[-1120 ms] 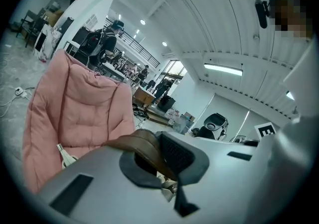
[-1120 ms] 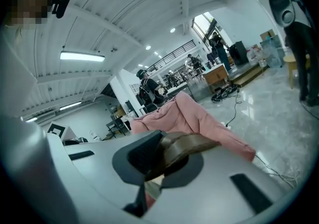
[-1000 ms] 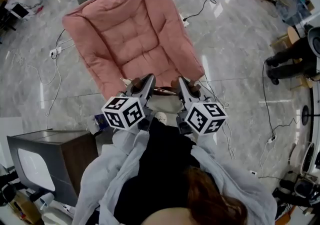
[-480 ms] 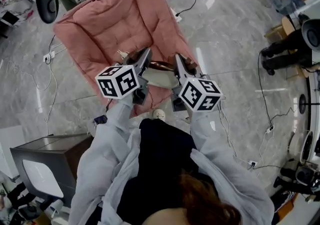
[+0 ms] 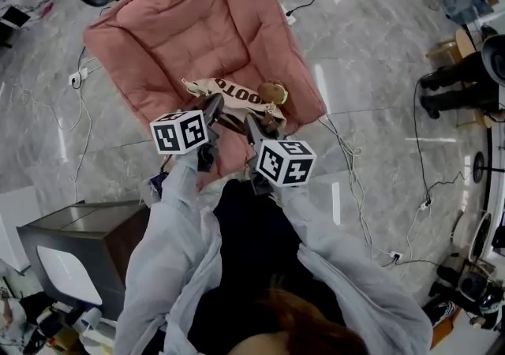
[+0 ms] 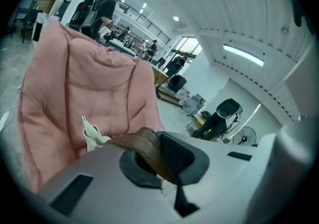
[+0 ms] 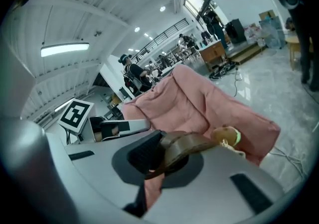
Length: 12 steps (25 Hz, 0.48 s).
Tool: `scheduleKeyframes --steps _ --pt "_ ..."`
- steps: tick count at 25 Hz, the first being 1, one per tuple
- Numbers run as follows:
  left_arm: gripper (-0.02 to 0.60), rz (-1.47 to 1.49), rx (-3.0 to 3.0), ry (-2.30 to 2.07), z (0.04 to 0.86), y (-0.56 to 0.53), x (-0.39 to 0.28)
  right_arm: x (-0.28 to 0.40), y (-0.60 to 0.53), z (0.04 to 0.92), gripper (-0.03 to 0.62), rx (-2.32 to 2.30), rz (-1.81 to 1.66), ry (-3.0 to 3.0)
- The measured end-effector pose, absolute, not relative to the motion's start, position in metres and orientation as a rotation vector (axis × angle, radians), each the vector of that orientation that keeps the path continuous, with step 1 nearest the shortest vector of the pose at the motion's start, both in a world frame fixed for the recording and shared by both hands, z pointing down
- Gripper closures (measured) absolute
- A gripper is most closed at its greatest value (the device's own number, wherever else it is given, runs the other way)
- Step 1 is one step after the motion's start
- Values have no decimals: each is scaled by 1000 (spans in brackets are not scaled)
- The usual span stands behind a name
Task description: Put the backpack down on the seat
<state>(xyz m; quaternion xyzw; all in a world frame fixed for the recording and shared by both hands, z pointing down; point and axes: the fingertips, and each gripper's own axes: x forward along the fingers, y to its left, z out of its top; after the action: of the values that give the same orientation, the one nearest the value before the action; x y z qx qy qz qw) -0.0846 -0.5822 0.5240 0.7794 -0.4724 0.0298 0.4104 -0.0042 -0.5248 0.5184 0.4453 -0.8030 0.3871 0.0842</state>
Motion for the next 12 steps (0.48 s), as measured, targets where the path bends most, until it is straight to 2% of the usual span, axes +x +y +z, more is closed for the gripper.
scheduleKeyframes --steps 5,12 --pt "569 130 1939 -1223 550 -552 -103 -24 -496 540 585 1234 1096 -2379" --pt "569 161 1947 -1093 560 -512 -105 -25 -471 549 585 1285 1216 -2324"
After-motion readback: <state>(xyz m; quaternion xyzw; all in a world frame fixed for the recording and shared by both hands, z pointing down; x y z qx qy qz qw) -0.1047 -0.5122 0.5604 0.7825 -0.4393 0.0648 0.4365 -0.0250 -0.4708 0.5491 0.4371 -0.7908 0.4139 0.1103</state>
